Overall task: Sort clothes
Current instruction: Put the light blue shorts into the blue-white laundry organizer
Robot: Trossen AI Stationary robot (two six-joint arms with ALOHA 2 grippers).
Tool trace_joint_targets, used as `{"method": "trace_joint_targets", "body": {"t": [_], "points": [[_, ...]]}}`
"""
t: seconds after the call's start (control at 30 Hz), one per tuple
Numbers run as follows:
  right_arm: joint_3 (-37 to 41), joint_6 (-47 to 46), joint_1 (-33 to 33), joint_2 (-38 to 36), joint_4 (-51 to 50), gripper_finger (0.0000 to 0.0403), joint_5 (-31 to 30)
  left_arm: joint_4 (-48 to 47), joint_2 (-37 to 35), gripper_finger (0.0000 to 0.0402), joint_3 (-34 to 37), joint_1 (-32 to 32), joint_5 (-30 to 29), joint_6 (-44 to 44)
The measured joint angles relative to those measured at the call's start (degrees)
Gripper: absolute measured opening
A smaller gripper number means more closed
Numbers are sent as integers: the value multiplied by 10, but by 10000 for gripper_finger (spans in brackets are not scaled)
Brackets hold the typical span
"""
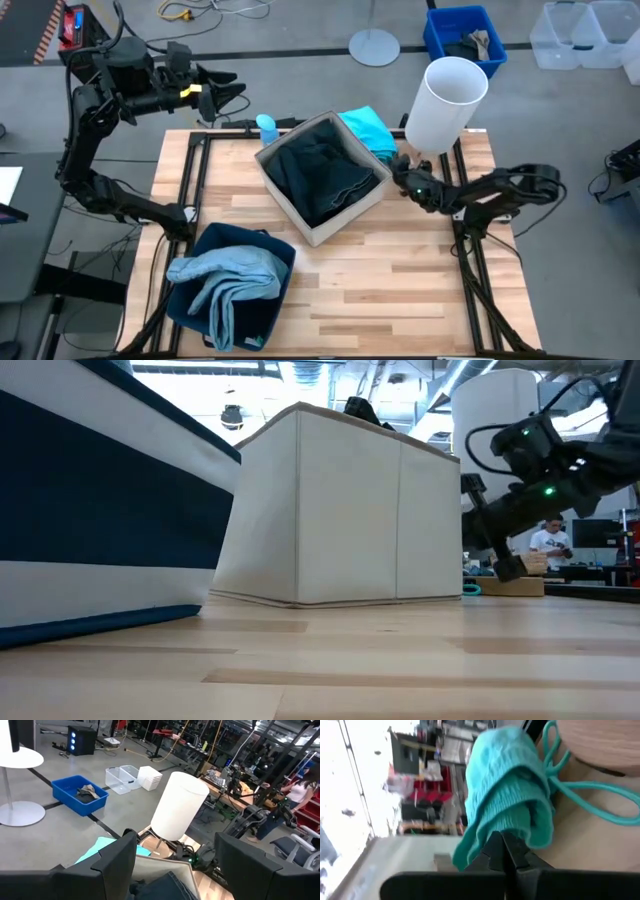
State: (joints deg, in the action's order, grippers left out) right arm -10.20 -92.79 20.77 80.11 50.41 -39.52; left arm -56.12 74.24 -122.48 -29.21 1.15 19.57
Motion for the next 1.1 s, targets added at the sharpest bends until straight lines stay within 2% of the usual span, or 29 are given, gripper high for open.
{"method": "trace_joint_targets", "body": {"t": [0.13,0.3,0.5,0.63,0.73,0.83,1.1], "points": [[-23,-8,4,48,23,20,-10,0,0,263,0,0,0,1],[-50,-8,5,87,30,65,-32,0,0,263,0,0,0,11],[-55,-65,20,107,31,162,-54,3,0,263,0,0,0,14],[-55,-68,27,107,33,244,-54,3,0,263,0,0,0,13],[-63,-68,39,107,32,287,-54,3,0,263,0,0,0,13],[-72,-61,54,107,26,303,-41,3,0,263,0,0,0,13],[-102,-50,80,107,-27,302,-5,3,0,263,0,0,0,13]]}}
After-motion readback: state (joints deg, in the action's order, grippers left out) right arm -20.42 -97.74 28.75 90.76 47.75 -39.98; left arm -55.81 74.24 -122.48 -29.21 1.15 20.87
